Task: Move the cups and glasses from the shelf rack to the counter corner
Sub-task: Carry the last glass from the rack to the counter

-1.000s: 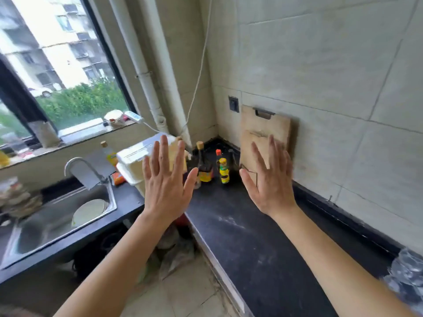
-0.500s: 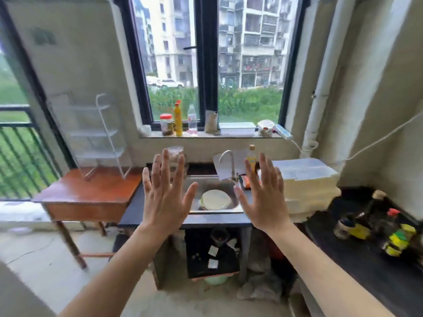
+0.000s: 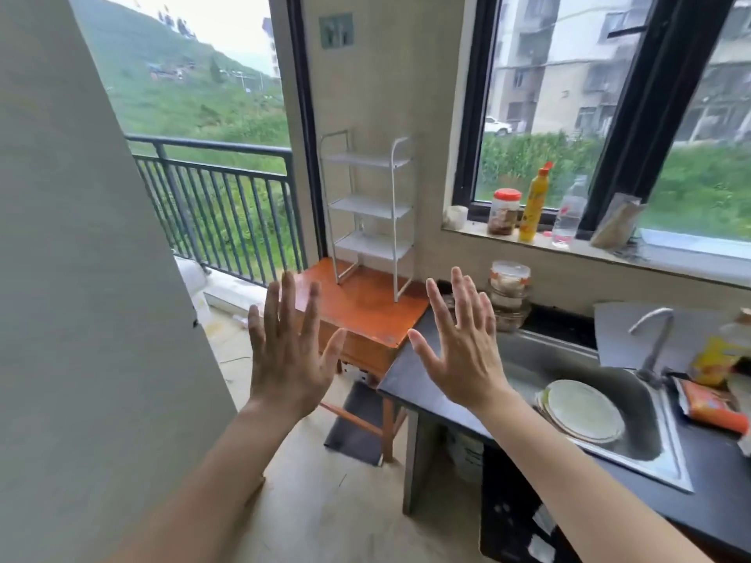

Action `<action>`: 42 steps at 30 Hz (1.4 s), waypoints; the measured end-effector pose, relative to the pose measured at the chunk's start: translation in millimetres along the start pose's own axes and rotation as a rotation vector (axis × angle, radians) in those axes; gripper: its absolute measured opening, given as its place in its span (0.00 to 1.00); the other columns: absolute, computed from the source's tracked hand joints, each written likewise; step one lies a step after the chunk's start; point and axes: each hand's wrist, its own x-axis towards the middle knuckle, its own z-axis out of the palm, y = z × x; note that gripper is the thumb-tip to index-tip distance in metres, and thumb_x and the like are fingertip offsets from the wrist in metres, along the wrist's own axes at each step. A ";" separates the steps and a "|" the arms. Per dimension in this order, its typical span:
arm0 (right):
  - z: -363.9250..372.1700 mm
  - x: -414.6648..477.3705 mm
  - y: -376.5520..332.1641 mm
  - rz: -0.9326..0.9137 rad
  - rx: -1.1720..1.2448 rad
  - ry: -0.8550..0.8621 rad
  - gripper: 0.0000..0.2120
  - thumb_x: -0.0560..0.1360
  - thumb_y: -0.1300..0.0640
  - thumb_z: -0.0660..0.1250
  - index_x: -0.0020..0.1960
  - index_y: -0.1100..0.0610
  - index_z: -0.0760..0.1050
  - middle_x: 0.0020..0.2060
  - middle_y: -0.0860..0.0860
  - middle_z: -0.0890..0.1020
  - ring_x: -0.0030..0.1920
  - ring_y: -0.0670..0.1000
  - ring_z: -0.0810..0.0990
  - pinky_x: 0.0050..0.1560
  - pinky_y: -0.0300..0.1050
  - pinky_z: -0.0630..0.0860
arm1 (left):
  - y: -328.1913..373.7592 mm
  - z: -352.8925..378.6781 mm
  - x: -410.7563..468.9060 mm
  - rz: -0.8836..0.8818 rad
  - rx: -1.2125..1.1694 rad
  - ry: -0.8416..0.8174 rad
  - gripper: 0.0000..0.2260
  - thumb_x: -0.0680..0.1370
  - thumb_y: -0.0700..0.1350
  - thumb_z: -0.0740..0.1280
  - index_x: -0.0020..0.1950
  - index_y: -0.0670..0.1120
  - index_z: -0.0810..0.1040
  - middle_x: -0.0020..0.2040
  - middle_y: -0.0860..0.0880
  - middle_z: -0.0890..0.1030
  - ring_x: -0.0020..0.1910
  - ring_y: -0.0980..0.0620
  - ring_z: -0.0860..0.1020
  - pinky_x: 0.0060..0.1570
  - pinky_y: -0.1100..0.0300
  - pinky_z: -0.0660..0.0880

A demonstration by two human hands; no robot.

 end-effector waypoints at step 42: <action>498.2 394.1 104.7 0.537 -0.033 -0.480 0.38 0.81 0.44 0.61 0.83 0.53 0.44 0.82 0.58 0.50 0.81 0.60 0.51 0.79 0.55 0.53 | -258.4 509.3 476.8 0.132 -0.378 -0.596 0.34 0.81 0.63 0.53 0.82 0.48 0.47 0.82 0.44 0.49 0.81 0.43 0.46 0.76 0.45 0.50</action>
